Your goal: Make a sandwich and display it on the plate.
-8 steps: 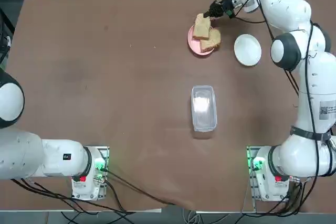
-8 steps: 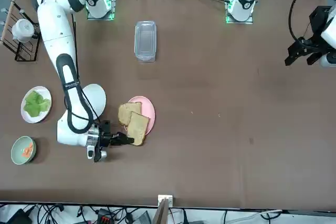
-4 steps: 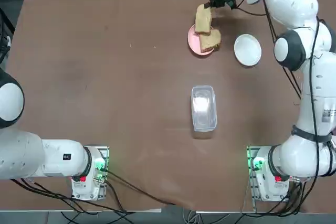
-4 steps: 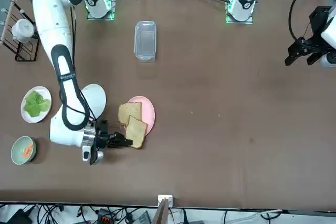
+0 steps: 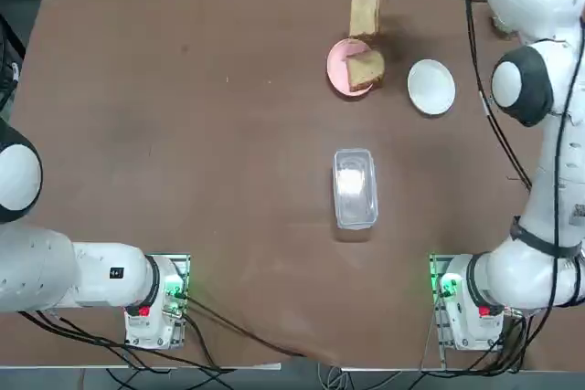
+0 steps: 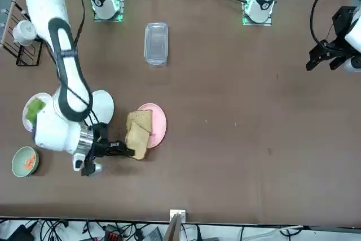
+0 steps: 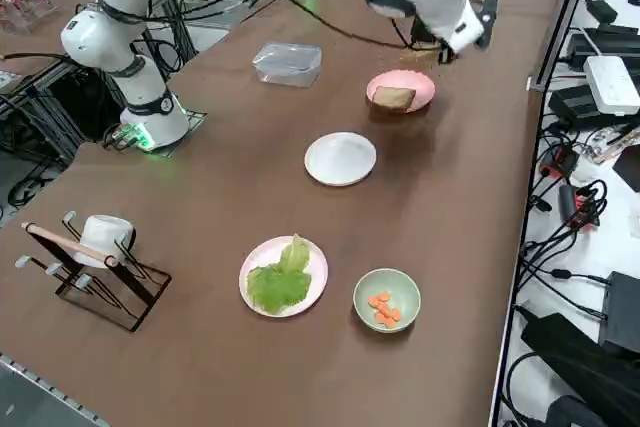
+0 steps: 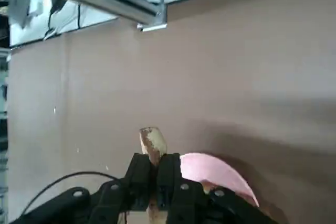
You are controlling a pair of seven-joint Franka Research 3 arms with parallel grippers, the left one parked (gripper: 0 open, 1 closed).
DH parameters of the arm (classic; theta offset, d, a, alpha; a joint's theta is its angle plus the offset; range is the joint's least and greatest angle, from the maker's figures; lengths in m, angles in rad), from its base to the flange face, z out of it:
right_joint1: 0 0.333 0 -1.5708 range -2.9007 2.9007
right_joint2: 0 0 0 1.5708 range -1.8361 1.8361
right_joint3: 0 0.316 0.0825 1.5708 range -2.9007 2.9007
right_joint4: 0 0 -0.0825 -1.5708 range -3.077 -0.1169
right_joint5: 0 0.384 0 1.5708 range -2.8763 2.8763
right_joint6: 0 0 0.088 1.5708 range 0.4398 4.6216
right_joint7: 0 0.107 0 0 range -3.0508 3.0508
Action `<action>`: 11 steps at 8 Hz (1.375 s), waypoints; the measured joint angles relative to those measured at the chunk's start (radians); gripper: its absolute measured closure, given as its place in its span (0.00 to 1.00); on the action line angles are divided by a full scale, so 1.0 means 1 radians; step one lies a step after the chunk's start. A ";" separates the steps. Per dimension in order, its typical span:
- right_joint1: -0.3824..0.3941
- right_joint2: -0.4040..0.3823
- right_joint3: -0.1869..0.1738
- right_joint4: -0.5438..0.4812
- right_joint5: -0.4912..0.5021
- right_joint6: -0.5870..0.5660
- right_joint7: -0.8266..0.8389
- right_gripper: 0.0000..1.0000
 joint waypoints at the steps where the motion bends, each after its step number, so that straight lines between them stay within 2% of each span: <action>1: -0.006 -0.041 -0.015 -0.005 -0.027 -0.030 0.045 0.93; 3: -0.058 -0.108 -0.066 -0.012 -0.033 -0.119 0.084 0.93; 5: -0.176 -0.143 -0.077 -0.023 -0.033 -0.252 0.096 0.93; 6: -0.223 -0.148 -0.077 -0.044 -0.033 -0.279 0.096 0.93; 8: -0.275 -0.156 -0.077 -0.143 -0.023 -0.262 0.096 0.93; 11: -0.341 -0.209 -0.077 -0.360 0.082 -0.203 0.023 0.93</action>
